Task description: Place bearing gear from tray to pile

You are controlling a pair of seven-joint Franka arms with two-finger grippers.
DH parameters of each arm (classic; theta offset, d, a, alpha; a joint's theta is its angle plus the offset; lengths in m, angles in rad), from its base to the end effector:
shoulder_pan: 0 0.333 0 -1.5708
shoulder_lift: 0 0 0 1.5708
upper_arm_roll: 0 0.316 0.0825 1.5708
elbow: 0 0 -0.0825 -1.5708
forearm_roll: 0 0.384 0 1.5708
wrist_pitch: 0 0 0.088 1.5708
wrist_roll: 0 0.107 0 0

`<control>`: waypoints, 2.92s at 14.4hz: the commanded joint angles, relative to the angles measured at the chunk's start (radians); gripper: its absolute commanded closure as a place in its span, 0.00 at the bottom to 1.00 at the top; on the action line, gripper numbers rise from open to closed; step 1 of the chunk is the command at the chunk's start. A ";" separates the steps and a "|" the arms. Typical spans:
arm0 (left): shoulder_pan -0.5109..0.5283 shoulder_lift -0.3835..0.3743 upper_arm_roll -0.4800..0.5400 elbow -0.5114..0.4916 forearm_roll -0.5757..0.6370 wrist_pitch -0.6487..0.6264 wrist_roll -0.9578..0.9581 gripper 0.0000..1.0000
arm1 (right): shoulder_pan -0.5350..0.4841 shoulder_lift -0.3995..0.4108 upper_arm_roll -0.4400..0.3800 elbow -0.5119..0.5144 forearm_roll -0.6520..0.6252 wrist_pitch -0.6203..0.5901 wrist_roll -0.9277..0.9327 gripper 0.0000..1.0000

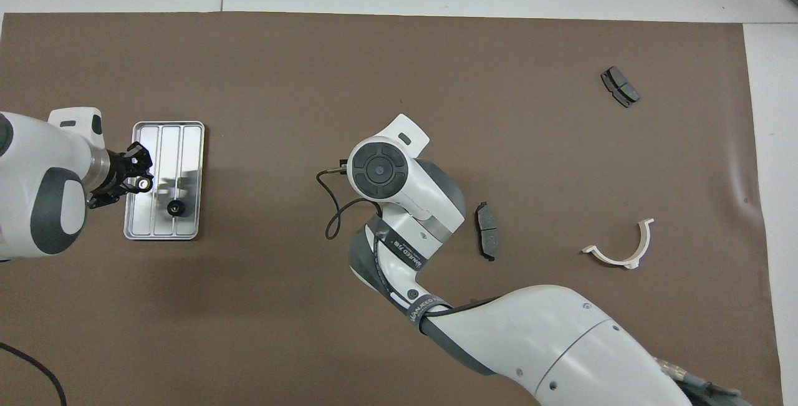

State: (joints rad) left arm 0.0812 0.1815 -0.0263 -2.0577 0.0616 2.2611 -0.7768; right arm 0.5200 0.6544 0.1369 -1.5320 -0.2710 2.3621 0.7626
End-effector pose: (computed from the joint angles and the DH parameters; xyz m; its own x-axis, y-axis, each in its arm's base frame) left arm 0.5800 0.0338 0.3507 0.7009 0.7118 0.0457 0.7130 -0.7010 -0.0162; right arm 0.5861 0.4263 0.2927 0.9748 0.0312 0.2209 0.0364 -0.9991 -0.0196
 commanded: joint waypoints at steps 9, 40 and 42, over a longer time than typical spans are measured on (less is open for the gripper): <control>-0.017 -0.025 -0.087 0.431 0.001 -0.449 0.099 1.00 | -0.008 -0.004 0.006 -0.020 -0.017 0.014 0.009 0.75; -0.465 0.280 -0.244 0.143 -0.135 0.607 -0.587 0.76 | -0.643 -0.033 0.004 0.029 0.050 -0.190 -0.457 0.11; -0.466 0.280 -0.244 0.090 -0.135 0.698 -0.588 0.55 | -0.640 -0.033 0.004 0.030 0.050 -0.192 -0.444 0.00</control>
State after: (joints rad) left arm -0.3667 0.4678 -0.2832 -1.9098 -0.0724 2.8655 -1.3309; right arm -0.1112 0.6487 0.1263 -1.4708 -0.2421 2.1789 0.3143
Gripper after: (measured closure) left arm 0.608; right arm 0.392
